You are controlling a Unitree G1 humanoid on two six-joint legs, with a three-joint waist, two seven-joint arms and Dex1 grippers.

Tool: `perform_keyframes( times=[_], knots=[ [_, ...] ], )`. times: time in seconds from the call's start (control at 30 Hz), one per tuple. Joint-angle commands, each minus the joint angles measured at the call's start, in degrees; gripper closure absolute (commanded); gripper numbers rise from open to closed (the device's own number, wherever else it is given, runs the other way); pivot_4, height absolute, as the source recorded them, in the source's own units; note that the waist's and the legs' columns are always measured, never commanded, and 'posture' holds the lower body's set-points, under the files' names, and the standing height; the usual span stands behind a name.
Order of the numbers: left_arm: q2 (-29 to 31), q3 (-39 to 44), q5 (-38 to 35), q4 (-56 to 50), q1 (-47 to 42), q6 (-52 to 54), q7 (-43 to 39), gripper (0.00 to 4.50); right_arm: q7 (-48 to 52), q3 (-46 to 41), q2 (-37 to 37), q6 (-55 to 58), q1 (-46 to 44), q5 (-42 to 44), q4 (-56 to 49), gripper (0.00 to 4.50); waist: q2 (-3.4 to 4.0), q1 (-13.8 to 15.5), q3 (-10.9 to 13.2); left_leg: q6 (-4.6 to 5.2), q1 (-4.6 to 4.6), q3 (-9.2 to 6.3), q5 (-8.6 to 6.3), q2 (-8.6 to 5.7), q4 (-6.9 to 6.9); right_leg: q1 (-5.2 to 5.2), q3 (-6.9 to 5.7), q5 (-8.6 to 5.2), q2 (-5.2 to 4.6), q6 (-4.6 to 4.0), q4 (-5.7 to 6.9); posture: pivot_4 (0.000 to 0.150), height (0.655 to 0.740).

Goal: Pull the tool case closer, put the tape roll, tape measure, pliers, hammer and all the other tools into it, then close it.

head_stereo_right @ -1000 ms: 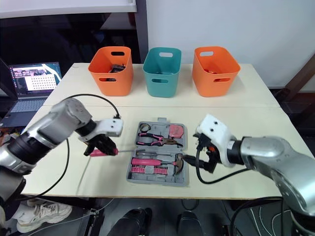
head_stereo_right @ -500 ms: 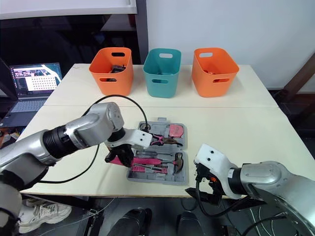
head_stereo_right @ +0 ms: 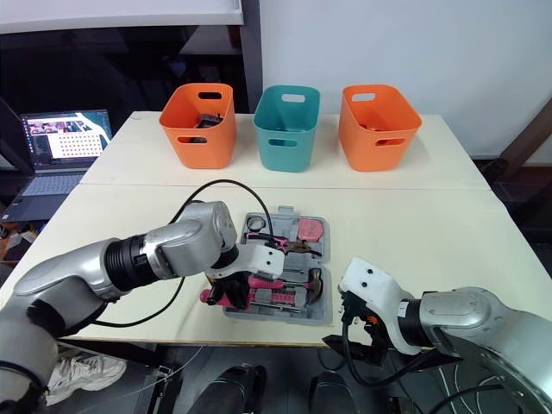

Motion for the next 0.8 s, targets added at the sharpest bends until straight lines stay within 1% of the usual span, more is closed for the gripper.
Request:
perform_keyframes(
  times=[0.03,0.23,0.47,0.8],
  knots=[
    [-0.9,-0.3,-1.3,-1.1,-0.5,1.4,2.5,4.11,0.2,-1.1,-1.5,-1.3,0.0,0.9,-0.1,0.0,0.0,0.0,0.0,0.0,0.0,0.0,0.0,0.0,0.0,0.0,0.0,0.0,0.0,0.0,0.0,0.15,0.74],
    [-3.7,-1.0,-2.4,1.3,0.0,1.8,6.8,4.11,-0.6,-1.8,-2.0,-1.2,0.6,1.7,0.0,0.0,0.0,0.0,0.0,0.0,0.0,0.0,0.0,0.0,0.02,0.02,0.02,0.0,-0.01,0.0,-0.01,0.15,0.74],
    [-5.6,-1.9,-4.3,2.3,0.5,1.6,9.7,4.11,-1.8,-3.1,-2.5,-0.7,1.2,2.6,0.0,0.0,0.0,0.0,0.0,0.0,0.0,0.0,0.0,0.0,0.03,0.02,0.03,0.0,-0.02,-0.01,-0.01,0.15,0.74],
    [-8.8,-2.6,-4.7,5.5,2.1,0.8,14.6,4.11,-3.4,-4.2,-3.1,-0.3,1.4,4.0,0.0,0.0,0.02,0.0,0.0,0.0,0.01,0.01,-0.01,0.0,0.03,0.04,0.04,0.0,-0.03,-0.01,-0.02,0.15,0.74]
  ],
)
